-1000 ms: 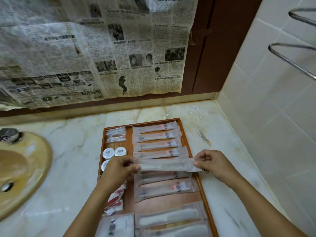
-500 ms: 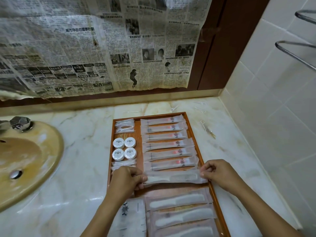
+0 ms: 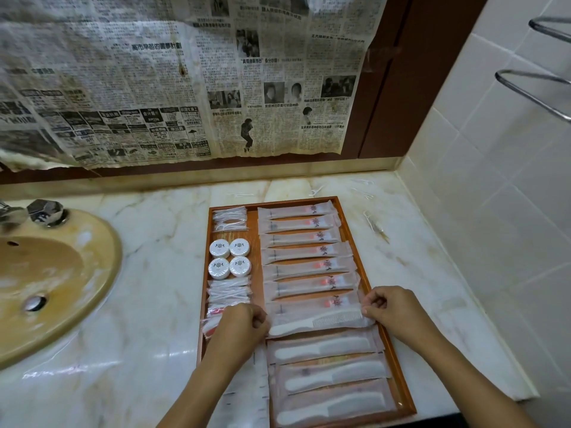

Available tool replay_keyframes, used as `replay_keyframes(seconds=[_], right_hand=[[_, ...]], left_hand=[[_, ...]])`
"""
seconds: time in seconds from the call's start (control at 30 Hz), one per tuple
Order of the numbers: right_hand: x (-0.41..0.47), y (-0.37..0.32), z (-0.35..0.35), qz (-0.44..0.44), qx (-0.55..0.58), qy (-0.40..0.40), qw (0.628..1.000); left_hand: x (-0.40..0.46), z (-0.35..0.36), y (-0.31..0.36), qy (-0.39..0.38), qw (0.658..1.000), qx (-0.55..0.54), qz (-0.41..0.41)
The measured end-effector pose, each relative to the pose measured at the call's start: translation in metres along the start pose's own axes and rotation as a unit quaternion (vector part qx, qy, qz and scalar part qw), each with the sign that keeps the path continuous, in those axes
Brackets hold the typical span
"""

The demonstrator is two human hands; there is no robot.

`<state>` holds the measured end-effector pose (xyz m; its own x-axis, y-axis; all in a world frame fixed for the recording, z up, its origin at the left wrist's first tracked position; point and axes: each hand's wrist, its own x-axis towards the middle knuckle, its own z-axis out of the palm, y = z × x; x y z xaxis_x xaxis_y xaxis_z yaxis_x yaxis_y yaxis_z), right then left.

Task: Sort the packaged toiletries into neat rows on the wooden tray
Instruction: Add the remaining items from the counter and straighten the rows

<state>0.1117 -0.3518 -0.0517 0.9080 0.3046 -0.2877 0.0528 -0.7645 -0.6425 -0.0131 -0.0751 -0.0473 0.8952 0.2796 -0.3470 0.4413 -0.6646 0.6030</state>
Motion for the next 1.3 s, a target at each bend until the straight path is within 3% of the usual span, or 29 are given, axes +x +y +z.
replay_keyframes(seconds=[0.63, 1.3], right_hand=[[-0.002, 0.014, 0.013, -0.030, -0.076, 0.050, 0.995], [-0.004, 0.021, 0.027, -0.135, -0.182, 0.052, 0.973]], left_hand=[[0.005, 0.016, -0.005, 0.021, 0.997, 0.078, 0.017], [0.006, 0.020, -0.004, 0.062, 0.984, 0.161, 0.038]])
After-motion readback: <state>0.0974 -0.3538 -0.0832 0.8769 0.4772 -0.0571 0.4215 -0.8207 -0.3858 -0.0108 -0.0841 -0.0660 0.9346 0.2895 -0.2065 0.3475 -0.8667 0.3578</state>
